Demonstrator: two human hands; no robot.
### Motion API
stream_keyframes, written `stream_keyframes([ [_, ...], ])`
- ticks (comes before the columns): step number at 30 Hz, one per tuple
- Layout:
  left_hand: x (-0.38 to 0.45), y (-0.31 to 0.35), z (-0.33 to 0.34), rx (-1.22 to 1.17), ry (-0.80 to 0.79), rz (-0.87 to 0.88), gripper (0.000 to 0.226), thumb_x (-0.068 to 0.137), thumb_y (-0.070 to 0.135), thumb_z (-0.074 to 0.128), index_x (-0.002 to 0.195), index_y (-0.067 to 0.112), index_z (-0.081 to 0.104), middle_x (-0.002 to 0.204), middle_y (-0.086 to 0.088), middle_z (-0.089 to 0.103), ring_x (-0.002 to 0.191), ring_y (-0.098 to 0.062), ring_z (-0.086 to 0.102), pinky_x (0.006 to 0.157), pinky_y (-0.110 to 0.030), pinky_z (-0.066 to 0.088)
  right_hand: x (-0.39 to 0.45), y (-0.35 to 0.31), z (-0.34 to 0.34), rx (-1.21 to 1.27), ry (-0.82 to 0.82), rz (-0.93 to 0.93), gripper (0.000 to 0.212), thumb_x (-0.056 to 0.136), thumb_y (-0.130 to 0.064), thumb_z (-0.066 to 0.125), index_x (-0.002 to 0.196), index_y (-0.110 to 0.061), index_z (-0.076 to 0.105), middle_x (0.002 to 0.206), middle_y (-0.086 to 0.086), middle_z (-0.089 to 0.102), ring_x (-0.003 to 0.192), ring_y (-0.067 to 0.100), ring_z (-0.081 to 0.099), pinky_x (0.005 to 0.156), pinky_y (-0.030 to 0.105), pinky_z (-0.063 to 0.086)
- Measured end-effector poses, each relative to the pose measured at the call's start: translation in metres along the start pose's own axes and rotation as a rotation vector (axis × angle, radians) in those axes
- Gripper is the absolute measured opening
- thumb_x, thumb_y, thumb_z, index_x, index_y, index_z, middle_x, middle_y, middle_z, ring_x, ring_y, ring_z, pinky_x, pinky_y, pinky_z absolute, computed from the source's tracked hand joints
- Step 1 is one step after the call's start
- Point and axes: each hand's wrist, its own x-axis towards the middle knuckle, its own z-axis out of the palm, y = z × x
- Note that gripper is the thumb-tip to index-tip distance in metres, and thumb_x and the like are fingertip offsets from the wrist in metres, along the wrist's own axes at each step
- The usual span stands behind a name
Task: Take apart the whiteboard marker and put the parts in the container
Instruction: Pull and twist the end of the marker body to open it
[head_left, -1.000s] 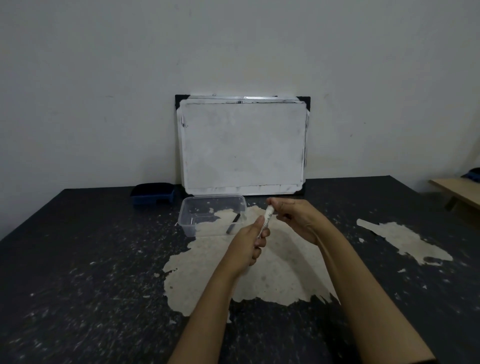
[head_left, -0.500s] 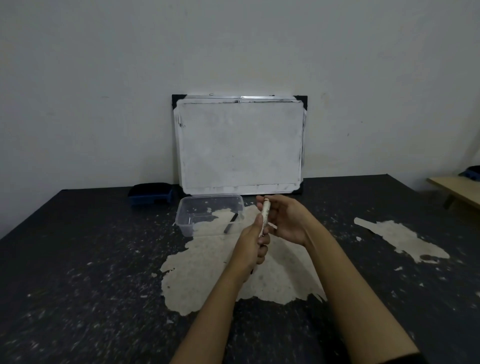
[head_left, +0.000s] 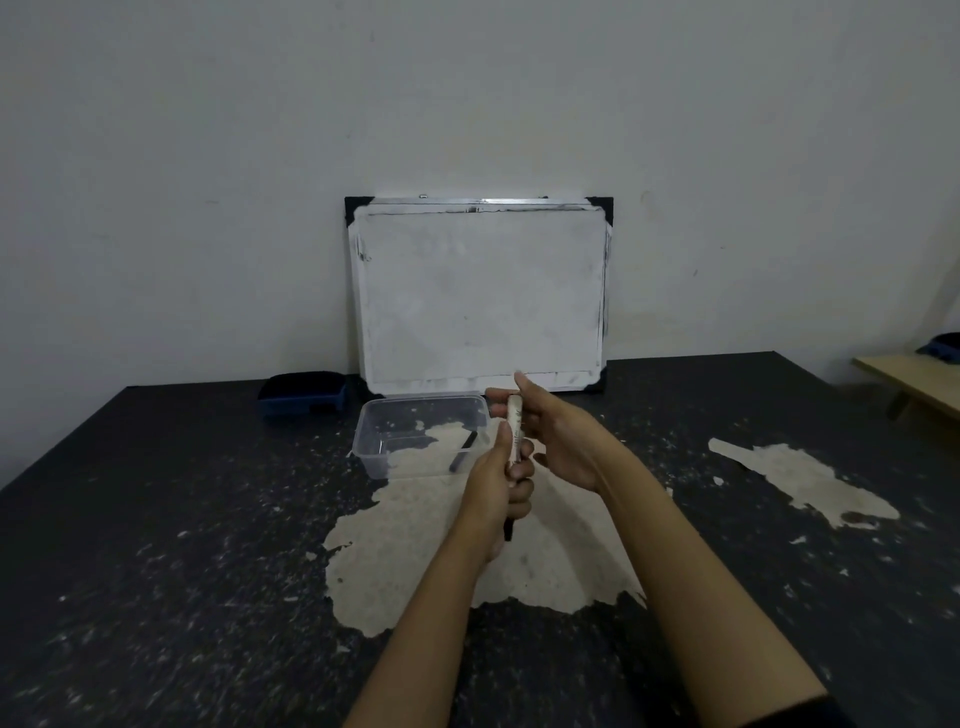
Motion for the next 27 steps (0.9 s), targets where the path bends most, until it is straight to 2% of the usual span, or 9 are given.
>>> stream_keyframes([
  [3, 0.008, -0.005, 0.003, -0.066, 0.013, -0.074, 0.047, 0.098, 0.052, 0.036, 0.074, 0.014, 0.05, 0.045, 0.006, 0.044, 0.028, -0.001, 0.027, 0.028, -0.014, 0.018, 0.005, 0.001, -0.014, -0.111, 0.011, -0.014, 0.036, 0.103, -0.036, 0.044, 0.127, -0.023, 0.068, 0.116, -0.007, 0.069, 0.107, 0.009, 0.059, 0.086, 0.022, 0.039],
  [5, 0.013, -0.01, 0.006, -0.149, 0.017, -0.079, 0.048, 0.097, 0.052, 0.039, 0.078, 0.01, 0.054, 0.052, 0.001, 0.048, 0.032, -0.003, 0.034, 0.03, -0.014, 0.025, 0.012, 0.002, -0.021, -0.142, 0.051, 0.024, 0.036, 0.103, -0.034, 0.044, 0.128, -0.022, 0.068, 0.113, -0.01, 0.068, 0.104, 0.007, 0.057, 0.098, 0.03, 0.032],
  [7, 0.018, -0.014, 0.009, -0.231, 0.021, -0.062, 0.045, 0.099, 0.045, 0.043, 0.088, 0.005, 0.061, 0.06, -0.003, 0.055, 0.042, -0.007, 0.048, 0.041, -0.017, 0.042, 0.021, 0.002, -0.029, -0.157, 0.099, 0.062, 0.038, 0.104, -0.035, 0.044, 0.128, -0.019, 0.068, 0.111, -0.009, 0.068, 0.104, 0.01, 0.056, 0.109, 0.045, 0.022],
  [10, 0.028, -0.02, 0.012, -0.137, 0.055, -0.025, 0.03, 0.1, 0.028, 0.047, 0.107, 0.002, 0.062, 0.073, -0.006, 0.062, 0.063, -0.013, 0.058, 0.069, -0.029, 0.052, 0.035, 0.003, -0.041, -0.124, 0.162, 0.066, 0.035, 0.104, -0.031, 0.047, 0.122, -0.011, 0.069, 0.1, -0.005, 0.071, 0.091, 0.011, 0.059, 0.109, 0.041, 0.03],
  [12, 0.033, -0.025, 0.012, 0.064, 0.136, -0.001, 0.028, 0.097, 0.023, 0.053, 0.118, 0.004, 0.058, 0.086, -0.006, 0.061, 0.075, -0.017, 0.059, 0.078, -0.035, 0.048, 0.044, 0.004, -0.046, -0.116, 0.226, 0.074, 0.035, 0.102, -0.029, 0.051, 0.123, -0.007, 0.069, 0.094, -0.003, 0.071, 0.083, 0.013, 0.059, 0.097, 0.037, 0.04],
  [15, 0.038, -0.031, 0.013, 0.351, 0.22, 0.056, 0.031, 0.09, 0.013, 0.063, 0.118, 0.017, 0.05, 0.106, 0.001, 0.061, 0.088, -0.01, 0.061, 0.067, -0.018, 0.048, 0.057, 0.008, -0.05, -0.138, 0.338, 0.098, 0.032, 0.096, -0.028, 0.063, 0.106, 0.0, 0.072, 0.069, -0.002, 0.068, 0.055, 0.01, 0.055, 0.062, 0.029, 0.039],
  [19, 0.048, -0.036, 0.016, 0.434, 0.304, 0.175, 0.032, 0.085, -0.001, 0.067, 0.112, 0.009, 0.054, 0.093, 0.0, 0.062, 0.085, -0.014, 0.061, 0.062, -0.012, 0.049, 0.069, 0.017, -0.058, -0.128, 0.409, 0.054, 0.027, 0.09, -0.023, 0.072, 0.08, 0.001, 0.071, 0.052, 0.004, 0.053, 0.037, 0.012, 0.043, 0.042, 0.024, 0.034],
  [24, 0.063, -0.034, 0.017, 0.491, 0.338, 0.205, 0.024, 0.081, -0.002, 0.07, 0.099, 0.009, 0.059, 0.089, -0.001, 0.064, 0.088, -0.018, 0.063, 0.076, -0.022, 0.054, 0.085, 0.025, -0.069, -0.281, 0.503, -0.001, 0.035, 0.086, -0.025, 0.077, 0.11, 0.001, 0.072, 0.101, 0.017, 0.073, 0.087, 0.025, 0.069, 0.072, 0.03, 0.057],
  [27, 0.07, -0.036, 0.016, 0.543, 0.363, 0.195, 0.024, 0.08, -0.002, 0.069, 0.103, 0.004, 0.064, 0.1, -0.011, 0.069, 0.093, -0.021, 0.065, 0.082, -0.028, 0.055, 0.091, 0.028, -0.074, -0.368, 0.488, 0.006, 0.031, 0.087, -0.017, 0.075, 0.113, -0.002, 0.073, 0.109, 0.019, 0.074, 0.1, 0.029, 0.071, 0.087, 0.036, 0.058],
])
